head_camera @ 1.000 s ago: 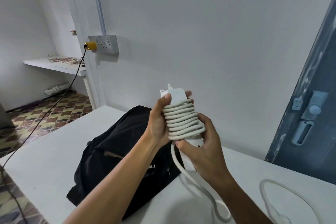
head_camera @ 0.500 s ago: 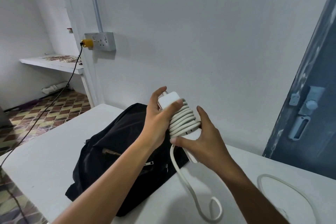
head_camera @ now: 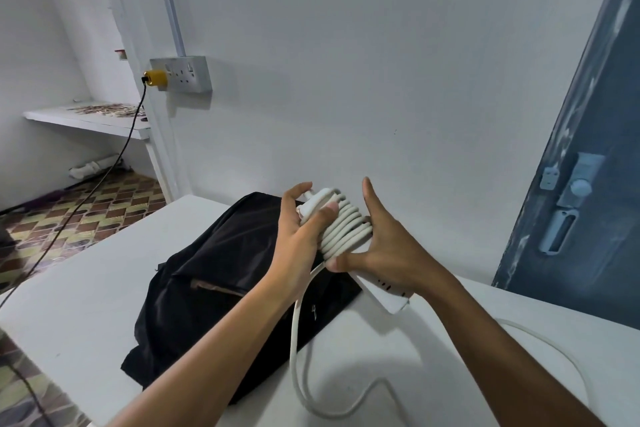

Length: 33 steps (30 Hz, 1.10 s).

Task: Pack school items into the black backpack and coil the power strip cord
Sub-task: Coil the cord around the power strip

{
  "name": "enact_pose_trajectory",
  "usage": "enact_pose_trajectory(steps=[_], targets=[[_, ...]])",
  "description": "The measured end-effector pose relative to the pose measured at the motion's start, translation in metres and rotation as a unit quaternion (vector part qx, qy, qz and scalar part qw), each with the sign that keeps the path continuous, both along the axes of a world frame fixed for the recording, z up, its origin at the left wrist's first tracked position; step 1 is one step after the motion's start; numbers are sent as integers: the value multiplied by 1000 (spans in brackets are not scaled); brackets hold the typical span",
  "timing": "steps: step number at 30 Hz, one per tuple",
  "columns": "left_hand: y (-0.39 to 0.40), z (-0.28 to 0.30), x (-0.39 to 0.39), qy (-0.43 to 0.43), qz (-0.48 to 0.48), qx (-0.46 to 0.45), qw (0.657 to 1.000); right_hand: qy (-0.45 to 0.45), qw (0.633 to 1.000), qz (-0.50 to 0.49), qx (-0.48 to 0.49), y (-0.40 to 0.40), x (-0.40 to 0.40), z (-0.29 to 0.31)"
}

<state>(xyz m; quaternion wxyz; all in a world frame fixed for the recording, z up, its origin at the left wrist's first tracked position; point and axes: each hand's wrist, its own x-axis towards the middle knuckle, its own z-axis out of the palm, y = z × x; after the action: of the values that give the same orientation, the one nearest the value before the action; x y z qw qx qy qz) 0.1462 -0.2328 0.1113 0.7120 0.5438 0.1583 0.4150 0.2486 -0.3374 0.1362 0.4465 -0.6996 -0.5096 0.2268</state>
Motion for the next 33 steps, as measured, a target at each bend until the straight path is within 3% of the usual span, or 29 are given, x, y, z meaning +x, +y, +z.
enact_pose_trajectory(steps=[3,6,8,12,16,22,27,29,31,33], targets=[[3,-2,-4,9,0,12,1000,-24,1000,6,5,2,1,-1],[11,2,-12,99,52,157,981,-33,999,14,19,1,3,-5],[16,8,-17,167,96,296,935,-41,999,22,22,-1,5,-5],[15,18,-23,232,65,491,837,-67,997,40,25,-4,13,0],[20,21,-32,305,71,660,683,-80,995,60,21,-9,17,3],[21,28,-25,271,15,754,599,-46,992,114,-4,-17,24,7],[15,31,-14,214,-33,786,579,33,983,178,-33,-15,38,13],[17,28,-11,206,-47,783,585,27,982,174,-62,-14,41,19],[22,27,-10,204,-61,742,636,-44,986,131,-93,-14,41,24],[30,25,-10,213,-57,674,705,-168,983,10,-74,-13,37,33]])
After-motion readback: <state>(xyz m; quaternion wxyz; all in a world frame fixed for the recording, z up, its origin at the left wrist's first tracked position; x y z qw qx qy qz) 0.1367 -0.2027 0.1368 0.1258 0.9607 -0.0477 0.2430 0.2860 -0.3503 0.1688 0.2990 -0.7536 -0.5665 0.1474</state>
